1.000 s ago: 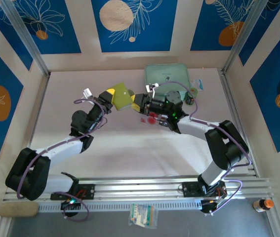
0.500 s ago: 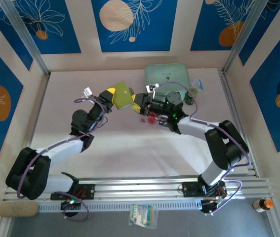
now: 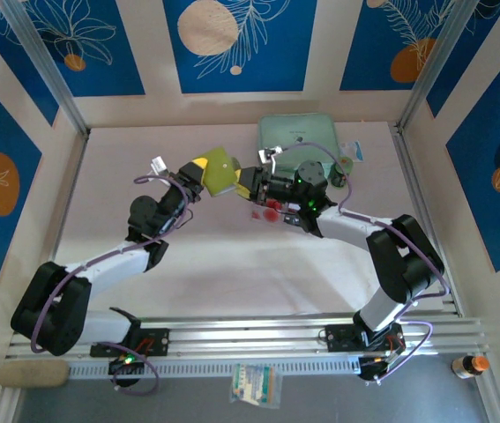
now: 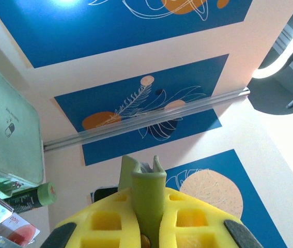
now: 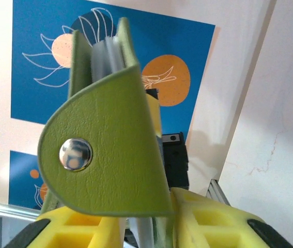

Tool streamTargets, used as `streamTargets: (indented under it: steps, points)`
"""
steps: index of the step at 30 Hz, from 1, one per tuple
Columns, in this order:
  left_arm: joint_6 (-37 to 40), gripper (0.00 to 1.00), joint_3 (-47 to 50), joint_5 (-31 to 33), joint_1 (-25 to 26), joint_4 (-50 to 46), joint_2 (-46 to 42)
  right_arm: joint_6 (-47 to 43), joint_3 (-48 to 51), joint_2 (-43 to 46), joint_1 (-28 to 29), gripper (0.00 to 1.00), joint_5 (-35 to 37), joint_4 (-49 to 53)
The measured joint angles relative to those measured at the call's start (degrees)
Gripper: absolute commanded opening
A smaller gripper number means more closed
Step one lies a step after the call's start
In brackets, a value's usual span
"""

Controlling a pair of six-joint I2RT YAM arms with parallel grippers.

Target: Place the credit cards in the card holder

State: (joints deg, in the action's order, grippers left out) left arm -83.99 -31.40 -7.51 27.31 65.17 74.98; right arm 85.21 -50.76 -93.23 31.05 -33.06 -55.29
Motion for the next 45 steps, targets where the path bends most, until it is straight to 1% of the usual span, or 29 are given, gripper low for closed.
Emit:
streamTargets:
  steps: [1,4,5,8,10,12,13,14,15,17,18,22,26,30,33,38,41,45]
  points:
    - [-0.1,0.0,0.3,-0.2,0.0,0.0,0.1,-0.1,0.0,0.0,0.0,0.17,-0.3,0.0]
    - [-0.2,0.0,1.6,-0.8,-0.1,-0.2,0.6,-0.9,0.0,0.0,-0.1,0.03,-1.0,0.8]
    - [-0.2,0.0,2.1,-0.9,-0.2,-0.3,0.9,-1.2,0.0,-0.1,-0.1,0.0,-1.3,1.2]
    - [0.1,0.01,3.3,-1.8,-0.6,-0.7,1.3,-2.8,1.2,-0.7,-0.2,0.0,-1.5,1.9]
    - [0.9,0.23,4.3,-3.0,-1.2,-1.8,1.4,-3.7,2.8,-0.9,-0.2,0.0,-1.0,2.3]
    - [2.4,0.5,5.2,-4.8,-1.9,-3.9,1.4,-5.0,5.0,-1.1,-0.1,0.0,-0.3,2.5]
    - [3.4,0.6,5.3,-5.6,-2.3,-5.3,1.4,-5.6,5.9,-1.2,-0.1,0.0,0.1,2.7]
    - [4.5,0.7,5.3,-6.2,-2.9,-7.0,1.4,-6.3,6.9,-1.4,-0.1,0.0,0.4,3.0]
    - [5.7,0.77,5.3,-6.8,-3.5,-8.6,1.2,-7.1,8.0,-1.6,-0.1,0.0,1.1,3.4]
    - [8.6,0.97,5.3,-7.8,-4.8,-12.9,0.3,-8.4,9.7,-1.9,-0.1,0.0,2.1,4.1]
    - [10.3,1.0,5.2,-8.2,-5.4,-15.5,-0.3,-9.0,10.5,-2.3,-0.1,0.0,2.8,4.3]
    - [18.1,1.0,1.9,-9.2,-7.0,-28.9,-3.0,-11.1,12.6,-3.4,0.2,0.0,5.1,4.9]
    - [27.3,1.0,-6.5,-9.2,-7.1,-44.8,-3.6,-13.1,15.0,-3.8,1.4,0.0,8.3,4.9]
    - [35.5,1.0,-16.1,-8.3,-6.0,-59.2,-2.1,-15.0,16.3,-3.8,3.5,0.0,11.6,5.1]
    - [41.3,1.0,-23.3,-6.1,-3.4,-69.0,1.4,-16.5,16.8,-3.8,5.1,0.0,14.3,5.3]
    - [48.4,1.0,-29.8,-0.8,2.3,-80.8,6.7,-18.7,16.9,-3.8,7.1,0.0,18.4,5.7]
    - [51.1,1.0,-31.1,2.6,4.7,-85.8,8.3,-19.8,16.9,-3.7,7.9,0.0,20.5,6.6]
    - [53.2,1.0,-32.3,6.4,6.7,-89.5,9.5,-21.0,17.1,-3.1,8.7,0.0,22.8,8.3]
